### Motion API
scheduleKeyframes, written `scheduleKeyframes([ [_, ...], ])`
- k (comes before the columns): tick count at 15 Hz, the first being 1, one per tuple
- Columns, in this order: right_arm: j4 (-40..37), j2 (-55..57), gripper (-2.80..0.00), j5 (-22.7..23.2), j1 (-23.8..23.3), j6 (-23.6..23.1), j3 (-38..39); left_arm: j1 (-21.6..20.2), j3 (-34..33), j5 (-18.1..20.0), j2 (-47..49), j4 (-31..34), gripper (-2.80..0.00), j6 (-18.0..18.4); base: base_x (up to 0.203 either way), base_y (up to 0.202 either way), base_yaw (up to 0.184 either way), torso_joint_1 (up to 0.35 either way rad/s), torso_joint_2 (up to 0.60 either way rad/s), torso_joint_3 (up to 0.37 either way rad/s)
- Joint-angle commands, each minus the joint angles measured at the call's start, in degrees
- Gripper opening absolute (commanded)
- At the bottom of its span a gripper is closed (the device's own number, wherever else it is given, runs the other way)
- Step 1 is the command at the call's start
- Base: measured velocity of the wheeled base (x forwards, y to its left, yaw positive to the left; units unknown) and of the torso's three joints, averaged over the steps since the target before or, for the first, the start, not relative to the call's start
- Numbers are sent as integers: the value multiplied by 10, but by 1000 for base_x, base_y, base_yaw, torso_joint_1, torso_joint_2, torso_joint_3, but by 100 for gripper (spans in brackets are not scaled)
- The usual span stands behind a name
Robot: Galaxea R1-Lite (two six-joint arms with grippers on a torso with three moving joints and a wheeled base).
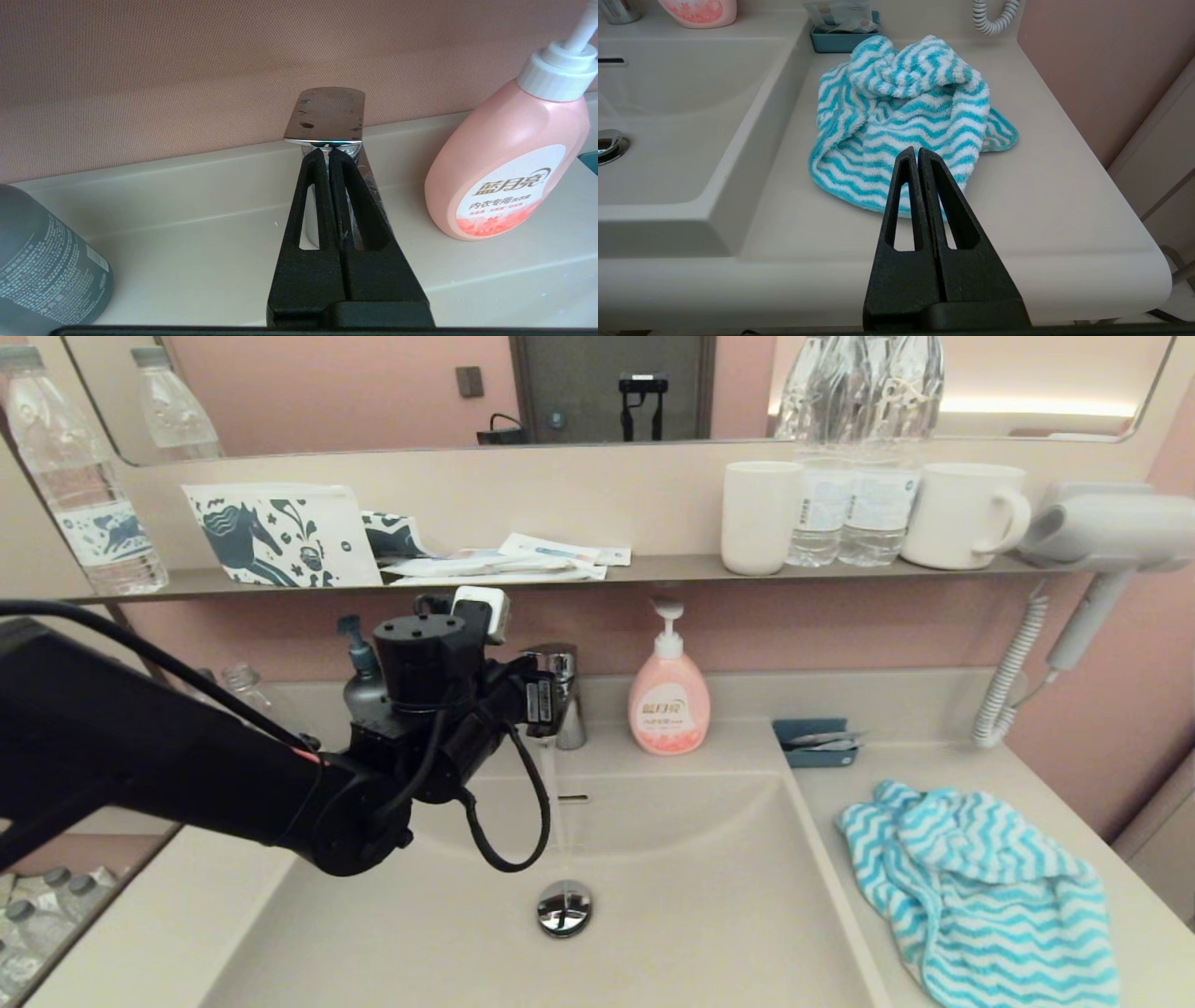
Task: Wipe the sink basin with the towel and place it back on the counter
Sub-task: Turn on the faucet, then turn off the faucet
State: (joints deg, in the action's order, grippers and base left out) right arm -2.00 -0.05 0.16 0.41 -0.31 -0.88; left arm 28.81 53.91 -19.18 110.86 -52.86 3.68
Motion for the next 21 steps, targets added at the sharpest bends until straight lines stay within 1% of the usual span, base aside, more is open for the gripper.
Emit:
scheduleKeyframes([
  [1,0,0,-280,0,0,0,0,1,-4,-2,-3,-2,-280,-1,0,0,0,0,0,0],
  [3,0,0,-280,0,0,0,0,-2,-24,-3,-16,-3,-280,1,0,0,0,0,0,0],
  [4,0,0,-280,0,0,0,0,-9,-28,-2,-19,-3,-280,8,0,0,0,0,0,0],
  [5,0,0,-280,0,0,0,0,-19,-28,-2,-19,-4,-280,20,0,0,0,0,0,0],
  [7,0,0,-280,0,0,0,0,-25,-19,-2,-28,-3,-280,25,0,0,0,0,0,0],
  [12,0,0,-280,0,0,0,0,-18,5,-2,-27,13,-280,27,0,0,0,0,0,0],
  [15,0,0,-280,0,0,0,0,-13,33,-2,-26,43,-280,28,0,0,0,0,0,0],
  [17,0,0,-280,0,0,0,0,-6,43,-2,-19,45,-280,29,0,0,0,0,0,0],
  [21,0,0,-280,0,0,0,0,-7,56,-2,1,45,-280,44,0,0,0,0,0,0],
])
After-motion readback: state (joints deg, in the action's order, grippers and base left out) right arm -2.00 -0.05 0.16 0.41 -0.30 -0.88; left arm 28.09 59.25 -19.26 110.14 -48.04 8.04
